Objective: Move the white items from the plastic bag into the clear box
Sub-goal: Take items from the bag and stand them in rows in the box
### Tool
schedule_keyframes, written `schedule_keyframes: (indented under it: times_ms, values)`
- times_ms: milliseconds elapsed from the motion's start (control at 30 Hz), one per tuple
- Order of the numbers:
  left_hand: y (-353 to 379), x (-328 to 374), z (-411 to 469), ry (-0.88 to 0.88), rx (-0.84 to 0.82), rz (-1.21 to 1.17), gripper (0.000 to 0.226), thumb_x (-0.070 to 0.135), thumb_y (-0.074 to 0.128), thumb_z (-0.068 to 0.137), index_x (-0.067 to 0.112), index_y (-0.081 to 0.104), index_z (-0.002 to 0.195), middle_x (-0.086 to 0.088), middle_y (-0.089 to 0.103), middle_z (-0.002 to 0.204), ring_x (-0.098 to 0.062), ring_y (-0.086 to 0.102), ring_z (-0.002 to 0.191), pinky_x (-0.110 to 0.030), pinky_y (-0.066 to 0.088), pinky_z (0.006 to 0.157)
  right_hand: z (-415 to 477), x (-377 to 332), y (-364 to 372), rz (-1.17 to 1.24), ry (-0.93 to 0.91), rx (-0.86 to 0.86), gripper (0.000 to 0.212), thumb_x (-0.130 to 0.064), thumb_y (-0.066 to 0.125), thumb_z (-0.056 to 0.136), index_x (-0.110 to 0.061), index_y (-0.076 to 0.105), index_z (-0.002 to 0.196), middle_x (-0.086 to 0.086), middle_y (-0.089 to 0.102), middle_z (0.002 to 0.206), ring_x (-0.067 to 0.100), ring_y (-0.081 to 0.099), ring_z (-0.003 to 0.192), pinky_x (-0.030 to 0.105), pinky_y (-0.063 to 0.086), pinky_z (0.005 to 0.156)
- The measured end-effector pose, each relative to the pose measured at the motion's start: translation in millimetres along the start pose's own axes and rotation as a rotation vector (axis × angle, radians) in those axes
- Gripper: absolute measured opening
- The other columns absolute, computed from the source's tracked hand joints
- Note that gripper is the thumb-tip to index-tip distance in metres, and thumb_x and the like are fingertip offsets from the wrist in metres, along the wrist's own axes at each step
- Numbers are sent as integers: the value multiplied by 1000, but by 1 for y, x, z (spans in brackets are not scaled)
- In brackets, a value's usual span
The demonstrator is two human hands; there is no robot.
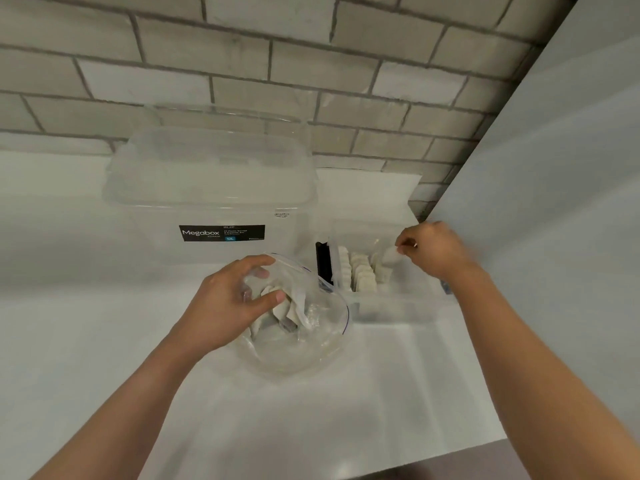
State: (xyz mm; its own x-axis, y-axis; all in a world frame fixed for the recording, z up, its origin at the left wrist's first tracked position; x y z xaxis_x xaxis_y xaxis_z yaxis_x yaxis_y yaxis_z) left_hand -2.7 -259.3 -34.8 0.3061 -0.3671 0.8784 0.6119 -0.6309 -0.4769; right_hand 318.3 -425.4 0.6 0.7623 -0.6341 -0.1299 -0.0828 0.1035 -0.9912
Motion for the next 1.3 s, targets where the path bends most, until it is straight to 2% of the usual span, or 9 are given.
schedule_keyframes:
  times_ms: [267,533,733,800,933,1033,1133,1200,1300]
  values:
    - [-1,2,-3,-47,30,32,47,44,80,77,43,60,119,18,66,108,-10,53,68,-11,45,69,25,22,63,-63,22,-226,14,-26,76,84,-36,71,75,-3,75,93,24,68,88,40,56,87]
    - [1,3,-2,-55,35,43,46,44,80,77,44,60,119,19,66,107,-10,53,69,-7,43,66,31,28,72,-50,62,-161,5,-26,71,88,-30,75,87,3,73,97,27,66,87,39,57,85]
    - [-1,-2,-1,-22,6,128,49,19,73,85,42,57,125,19,65,110,-9,55,73,-4,40,66,13,16,43,54,78,-23,15,-28,75,87,-23,76,101,3,74,98,27,67,94,39,56,85]
    - [-3,-5,-1,-16,0,144,52,10,69,86,40,56,127,18,64,111,-11,55,73,-3,40,66,-1,5,24,164,71,95,14,-26,78,86,-20,77,98,-1,75,93,21,68,89,33,56,81]
    - [-7,-10,-2,6,-16,162,54,4,63,87,39,56,128,17,63,113,-12,55,71,-6,42,66,-43,-39,-11,433,23,280,9,-25,80,85,-23,78,93,-13,72,81,-3,63,66,2,41,65]
    - [-10,-11,-3,28,-28,177,56,2,61,87,38,55,130,17,63,114,-12,55,68,-9,45,64,-77,-87,-22,636,-51,308,9,-23,79,85,-22,78,94,-17,72,82,-1,65,72,8,48,66]
    - [-12,-11,-3,51,-38,190,57,0,60,86,36,55,131,15,62,114,-9,54,65,-7,43,64,-102,-138,-13,748,-161,216,8,-19,78,86,-22,79,93,-16,74,83,3,68,75,11,51,67]
    - [-13,-10,-4,64,-45,193,57,1,60,86,35,55,131,15,62,114,-10,54,64,-8,43,64,-108,-167,5,665,-270,108,8,-19,75,89,-23,79,93,-14,75,85,5,68,78,15,52,73]
    - [-12,-9,-7,92,-63,187,56,2,62,85,34,56,131,13,63,113,-12,55,66,-7,42,67,-96,-195,52,306,-387,-22,21,-12,64,91,-24,77,102,-4,74,94,19,68,85,35,55,75]
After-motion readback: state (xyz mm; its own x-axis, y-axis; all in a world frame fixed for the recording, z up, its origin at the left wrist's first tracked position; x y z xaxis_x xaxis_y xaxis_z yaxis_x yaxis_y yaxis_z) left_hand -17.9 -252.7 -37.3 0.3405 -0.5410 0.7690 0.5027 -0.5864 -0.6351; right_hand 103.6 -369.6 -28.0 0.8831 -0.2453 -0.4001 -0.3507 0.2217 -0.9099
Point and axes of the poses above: each hand's wrist, its own z-axis towards the middle knuckle, its own y-axis out of the palm, x = y × z, the point moved 4 cm from there along z, towards the middle knuckle
